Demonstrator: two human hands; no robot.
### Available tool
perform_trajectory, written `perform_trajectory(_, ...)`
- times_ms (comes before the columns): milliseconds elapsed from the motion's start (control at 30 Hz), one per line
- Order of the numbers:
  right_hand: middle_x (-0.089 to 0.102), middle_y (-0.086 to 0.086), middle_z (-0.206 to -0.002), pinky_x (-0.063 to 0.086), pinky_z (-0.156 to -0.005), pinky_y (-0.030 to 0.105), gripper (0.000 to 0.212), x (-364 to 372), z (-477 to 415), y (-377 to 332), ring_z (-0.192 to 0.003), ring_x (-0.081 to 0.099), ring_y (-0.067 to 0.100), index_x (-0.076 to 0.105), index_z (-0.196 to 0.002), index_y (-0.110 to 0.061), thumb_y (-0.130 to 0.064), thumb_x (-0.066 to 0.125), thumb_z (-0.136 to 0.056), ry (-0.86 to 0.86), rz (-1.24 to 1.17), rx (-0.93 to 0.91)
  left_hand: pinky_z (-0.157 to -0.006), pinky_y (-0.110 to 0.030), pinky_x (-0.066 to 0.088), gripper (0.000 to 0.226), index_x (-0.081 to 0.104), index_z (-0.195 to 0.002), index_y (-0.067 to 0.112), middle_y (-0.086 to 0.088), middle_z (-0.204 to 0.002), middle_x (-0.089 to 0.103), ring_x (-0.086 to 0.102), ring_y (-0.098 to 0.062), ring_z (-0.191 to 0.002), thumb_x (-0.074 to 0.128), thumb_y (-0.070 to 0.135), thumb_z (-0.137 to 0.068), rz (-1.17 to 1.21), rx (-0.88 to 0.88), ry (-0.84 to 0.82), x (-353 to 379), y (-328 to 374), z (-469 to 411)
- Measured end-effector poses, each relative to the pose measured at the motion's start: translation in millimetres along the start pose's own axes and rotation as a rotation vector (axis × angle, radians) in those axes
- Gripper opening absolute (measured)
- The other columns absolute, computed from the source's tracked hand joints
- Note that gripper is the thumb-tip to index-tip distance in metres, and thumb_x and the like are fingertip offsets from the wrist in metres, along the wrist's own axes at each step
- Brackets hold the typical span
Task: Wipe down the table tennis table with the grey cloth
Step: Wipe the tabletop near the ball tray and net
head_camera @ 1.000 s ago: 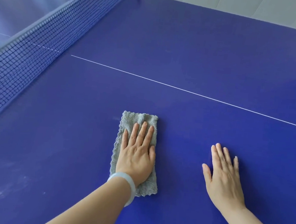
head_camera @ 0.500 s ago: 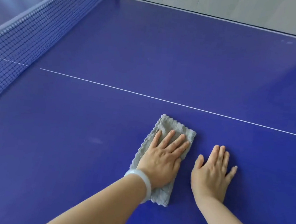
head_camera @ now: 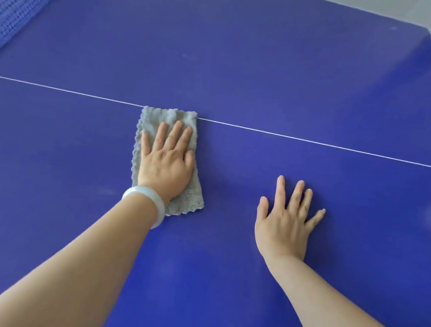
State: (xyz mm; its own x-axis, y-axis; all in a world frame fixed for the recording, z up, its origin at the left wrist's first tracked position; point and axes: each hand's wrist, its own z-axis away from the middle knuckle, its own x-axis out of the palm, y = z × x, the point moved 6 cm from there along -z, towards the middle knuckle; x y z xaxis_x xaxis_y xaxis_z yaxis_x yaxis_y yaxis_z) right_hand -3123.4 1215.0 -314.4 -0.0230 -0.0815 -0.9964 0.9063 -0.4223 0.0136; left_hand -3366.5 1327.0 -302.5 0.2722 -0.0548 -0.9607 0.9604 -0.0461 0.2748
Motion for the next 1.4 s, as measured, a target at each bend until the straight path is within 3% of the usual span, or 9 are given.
perform_trajectory(167,-0.001,0.012,-0.167,0.000,-0.118,0.065,0.066,2,-2,-2,-0.153,-0.004,0.032,-0.001,-0.159,-0.027,-0.052,0.009,-0.099,-0.001,0.001,-0.010,-0.121,-0.055,-0.007,0.060,0.005,-0.159,0.026,0.007,-0.167,-0.002,-0.010,-0.023,-0.153,0.015,0.039,-0.102,-0.027,-0.212,0.018,-2,-14,54)
perform_trajectory(333,-0.001,0.010,-0.167,-0.003,-0.118,0.064,0.064,-2,-2,-1,-0.153,-0.004,0.031,0.004,-0.159,-0.026,-0.050,0.016,-0.101,-0.028,-0.051,-0.016,-0.121,-0.056,-0.005,0.059,0.010,-0.159,0.023,0.004,-0.167,0.005,-0.011,-0.026,-0.153,0.020,0.040,-0.103,-0.016,0.274,-0.086,34,108,123)
perform_trajectory(433,-0.001,0.009,-0.167,-0.005,-0.119,0.063,0.063,-3,-3,-1,-0.153,-0.004,0.030,0.005,-0.159,-0.026,-0.049,0.017,-0.101,-0.023,-0.065,-0.022,-0.123,-0.052,-0.001,0.057,0.017,-0.158,0.028,0.008,-0.166,0.010,-0.003,-0.021,-0.153,0.020,0.043,-0.103,-0.021,0.417,-0.105,29,90,136)
perform_trajectory(633,0.003,0.012,-0.167,-0.002,-0.118,0.065,0.063,-2,-4,0,-0.153,-0.001,0.033,0.008,-0.159,-0.024,-0.048,0.019,-0.102,-0.001,-0.054,-0.035,-0.123,-0.046,-0.006,0.060,0.011,-0.158,0.034,0.011,-0.166,0.005,-0.005,-0.016,-0.153,0.016,0.046,-0.100,-0.079,-0.073,0.014,-15,-86,133)
perform_trajectory(733,0.005,0.013,-0.166,-0.002,-0.119,0.064,0.063,0,-5,-2,-0.153,0.001,0.035,0.010,-0.159,-0.021,-0.046,0.020,-0.102,-0.002,-0.054,-0.046,-0.122,-0.050,-0.007,0.061,0.002,-0.159,0.028,0.007,-0.167,-0.004,-0.012,-0.020,-0.152,0.015,0.043,-0.101,-0.045,-0.249,0.034,-11,-75,140)
perform_trajectory(900,0.009,0.010,-0.166,0.003,-0.122,0.055,0.059,-13,10,-14,-0.153,0.004,0.032,0.014,-0.158,-0.009,-0.034,0.028,-0.106,-0.019,-0.079,-0.198,-0.123,-0.052,-0.001,0.061,0.016,-0.159,0.021,0.002,-0.167,0.008,-0.004,-0.025,-0.153,0.021,0.041,-0.101,0.004,0.112,0.003,20,38,205)
perform_trajectory(1033,0.021,0.014,-0.163,0.006,-0.125,0.047,0.056,-16,85,-33,-0.153,0.015,0.027,0.025,-0.155,-0.003,-0.023,0.037,-0.104,0.001,-0.199,-0.473,-0.123,-0.048,-0.005,0.059,0.011,-0.159,0.026,0.006,-0.167,0.004,-0.008,-0.018,-0.153,0.022,0.042,-0.103,0.010,0.182,-0.051,19,29,200)
perform_trajectory(1133,0.020,0.013,-0.163,0.010,-0.125,0.047,0.056,-6,134,-29,-0.152,0.016,0.026,0.024,-0.155,-0.003,-0.020,0.038,-0.103,0.016,-0.197,-0.445,-0.123,-0.043,-0.009,0.058,0.009,-0.159,0.030,0.009,-0.166,0.003,-0.007,-0.016,-0.153,0.022,0.040,-0.103,-0.037,0.253,-0.065,9,8,175)
perform_trajectory(1400,0.014,0.009,-0.165,0.008,-0.125,0.046,0.058,4,136,-29,-0.153,0.011,0.022,0.019,-0.157,-0.008,-0.025,0.031,-0.103,0.018,-0.123,-0.408,-0.123,-0.046,-0.006,0.058,0.006,-0.159,0.028,0.005,-0.167,-0.001,-0.007,-0.021,-0.153,0.021,0.038,-0.104,-0.019,-0.123,0.009,-13,-57,163)
